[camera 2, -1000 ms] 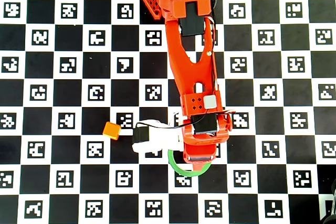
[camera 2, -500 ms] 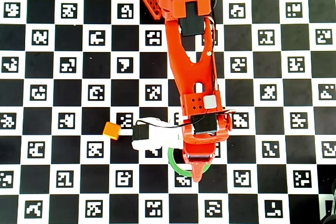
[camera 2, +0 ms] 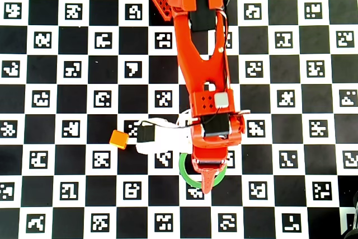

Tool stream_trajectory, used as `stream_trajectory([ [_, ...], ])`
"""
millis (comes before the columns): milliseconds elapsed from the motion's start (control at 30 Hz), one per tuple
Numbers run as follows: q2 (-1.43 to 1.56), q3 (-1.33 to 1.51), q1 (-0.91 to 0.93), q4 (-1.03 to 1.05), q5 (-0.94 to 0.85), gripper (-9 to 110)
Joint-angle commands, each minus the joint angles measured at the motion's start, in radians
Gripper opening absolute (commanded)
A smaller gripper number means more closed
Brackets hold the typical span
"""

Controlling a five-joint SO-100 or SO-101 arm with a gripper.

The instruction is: Grab the red cube then put it in the green circle then put the blue cube on top and finally the orange cube on top

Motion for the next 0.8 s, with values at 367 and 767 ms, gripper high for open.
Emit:
stream_trajectory([
  [367, 0.394, 0.087, 0.123, 0.089, -0.060, 51],
  [767, 0.436, 0.078, 0.350, 0.100, -0.175, 52],
])
